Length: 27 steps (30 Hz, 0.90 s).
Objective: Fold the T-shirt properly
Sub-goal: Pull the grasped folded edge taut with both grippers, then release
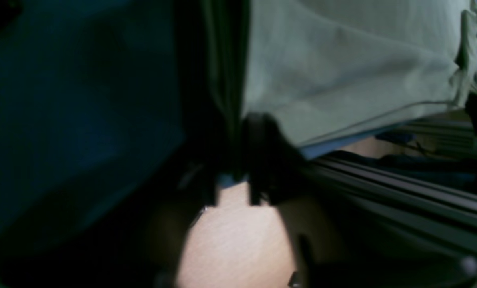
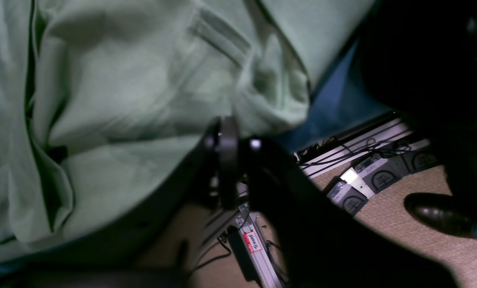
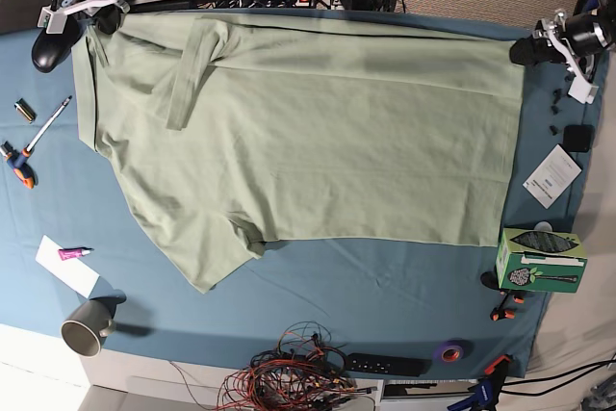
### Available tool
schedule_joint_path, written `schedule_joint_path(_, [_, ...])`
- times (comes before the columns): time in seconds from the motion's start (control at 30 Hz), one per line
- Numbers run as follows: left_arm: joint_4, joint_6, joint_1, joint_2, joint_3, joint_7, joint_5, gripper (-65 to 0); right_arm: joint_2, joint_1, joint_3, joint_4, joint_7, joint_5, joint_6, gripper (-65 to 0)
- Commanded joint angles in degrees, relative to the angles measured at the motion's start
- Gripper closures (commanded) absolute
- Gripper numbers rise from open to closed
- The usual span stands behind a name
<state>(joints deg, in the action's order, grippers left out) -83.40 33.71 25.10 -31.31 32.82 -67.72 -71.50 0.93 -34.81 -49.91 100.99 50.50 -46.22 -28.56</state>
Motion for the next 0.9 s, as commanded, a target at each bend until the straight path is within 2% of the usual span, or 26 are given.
schedule_joint_path(0.0, [-0.13,-0.26,0.63,-1.09,0.33,-1.75,3.28,-19.0,0.79,-0.76,-0.76,0.63,-0.92,-0.94,-0.09,-13.9])
schedule_joint_path(0.07, [-0.13,-0.15,0.63,-1.09,0.33,-1.75,3.28,-20.1,0.79,-0.76,-0.76,0.63,-0.55,-1.40,-0.09,-19.4])
schedule_joint_path(0.27, [-0.13,0.90,0.63,-1.09,0.37,-1.95,3.28,-20.1,0.66,-1.29,-0.76,0.66,0.63,-2.71,-0.09,-19.4])
schedule_joint_path(0.87, [-4.92,0.87,0.63,-1.09,0.52,-2.36,5.46,-20.1,0.48,-5.38,-0.79,0.74,1.03,-3.91,-0.20,-19.4])
